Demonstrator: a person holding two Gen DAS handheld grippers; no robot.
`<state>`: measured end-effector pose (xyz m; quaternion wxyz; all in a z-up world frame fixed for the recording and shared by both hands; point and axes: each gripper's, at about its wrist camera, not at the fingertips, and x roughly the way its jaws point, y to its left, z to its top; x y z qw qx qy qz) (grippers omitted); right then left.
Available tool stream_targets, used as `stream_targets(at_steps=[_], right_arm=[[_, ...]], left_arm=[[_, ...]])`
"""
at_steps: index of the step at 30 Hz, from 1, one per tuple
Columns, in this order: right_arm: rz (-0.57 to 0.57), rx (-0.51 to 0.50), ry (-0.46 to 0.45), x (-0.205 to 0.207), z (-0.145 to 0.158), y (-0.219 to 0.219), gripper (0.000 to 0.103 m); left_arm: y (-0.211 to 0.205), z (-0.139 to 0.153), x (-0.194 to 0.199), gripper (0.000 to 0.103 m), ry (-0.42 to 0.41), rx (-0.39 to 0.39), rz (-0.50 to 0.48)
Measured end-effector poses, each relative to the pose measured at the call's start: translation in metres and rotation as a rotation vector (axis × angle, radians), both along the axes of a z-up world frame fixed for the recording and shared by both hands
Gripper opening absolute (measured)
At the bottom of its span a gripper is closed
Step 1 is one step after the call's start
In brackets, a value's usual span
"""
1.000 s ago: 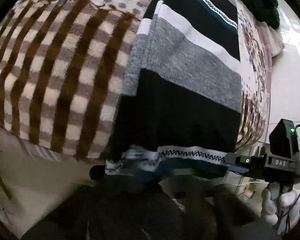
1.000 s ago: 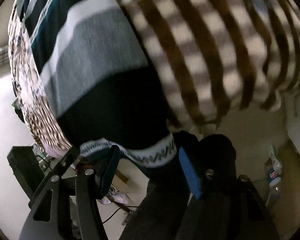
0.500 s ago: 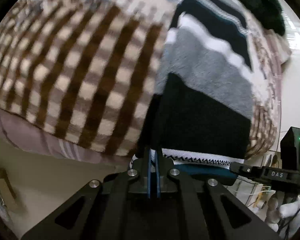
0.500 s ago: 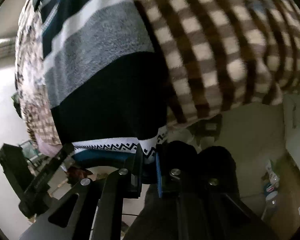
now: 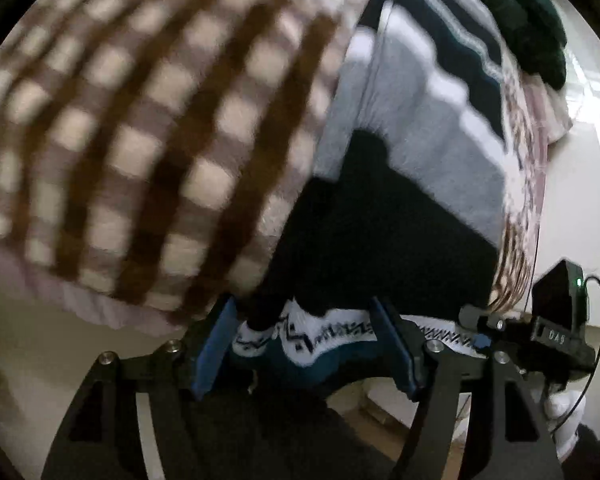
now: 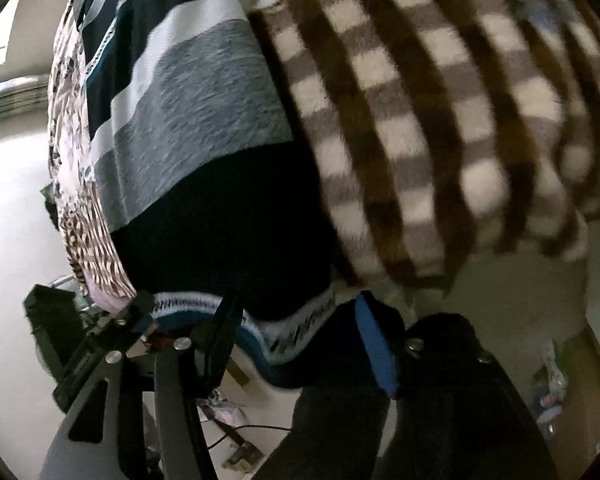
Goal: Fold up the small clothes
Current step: 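Hold the hem raised with both tools, lifting the sweater off the bed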
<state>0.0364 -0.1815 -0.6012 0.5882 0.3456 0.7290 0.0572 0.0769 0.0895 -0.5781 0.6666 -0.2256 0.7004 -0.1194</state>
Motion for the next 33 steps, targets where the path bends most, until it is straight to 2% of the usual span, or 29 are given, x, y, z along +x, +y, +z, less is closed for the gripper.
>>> stream_targets(at_steps=[2, 5, 6, 7, 8, 9, 10, 12, 14, 19, 24, 27, 33], right_arm=[[-0.012, 0.059, 0.008, 0.003, -0.015, 0.001, 0.061], [-0.031, 0.141, 0.023, 0.005, -0.034, 0.004, 0.061], [-0.03, 0.16, 0.031, 0.004, -0.039, 0.006, 0.061], [-0.035, 0.171, 0.033, 0.003, -0.04, 0.005, 0.059], [-0.045, 0.183, 0.025, 0.001, -0.04, 0.005, 0.054], [-0.049, 0.196, 0.011, 0.0, -0.038, 0.005, 0.037], [-0.05, 0.201, 0.0, 0.0, -0.034, 0.005, 0.029], [-0.043, 0.199, -0.023, -0.003, -0.024, 0.005, 0.022], [-0.034, 0.214, -0.048, -0.005, -0.009, 0.006, 0.018], [-0.016, 0.266, -0.126, -0.002, 0.04, -0.001, 0.017], [-0.007, 0.312, -0.239, 0.016, 0.097, -0.012, 0.016], [0.015, 0.304, -0.279, 0.031, 0.125, -0.025, 0.016], [0.066, 0.269, -0.223, 0.025, 0.133, -0.019, 0.016]], left_arm=[[-0.005, -0.009, -0.002, 0.067, 0.028, -0.01, -0.021], [-0.006, -0.013, -0.005, 0.066, 0.009, -0.021, -0.014], [-0.005, -0.011, -0.006, 0.061, 0.002, -0.025, -0.005], [-0.002, -0.008, -0.008, 0.045, -0.015, -0.037, 0.006], [0.0, -0.004, -0.011, 0.039, -0.026, -0.037, 0.013], [0.005, 0.001, -0.015, 0.026, -0.036, -0.04, 0.018], [0.008, 0.006, -0.017, 0.014, -0.043, -0.046, 0.023], [0.014, 0.025, -0.024, 0.012, -0.071, -0.061, 0.038], [0.013, 0.043, -0.027, 0.011, -0.093, -0.068, 0.047], [0.025, 0.1, -0.02, 0.011, -0.165, -0.135, 0.108], [0.018, 0.152, 0.001, 0.011, -0.211, -0.162, 0.105], [0.017, 0.159, 0.002, 0.011, -0.191, -0.147, 0.115], [0.018, 0.141, -0.025, 0.011, -0.088, -0.112, 0.199]])
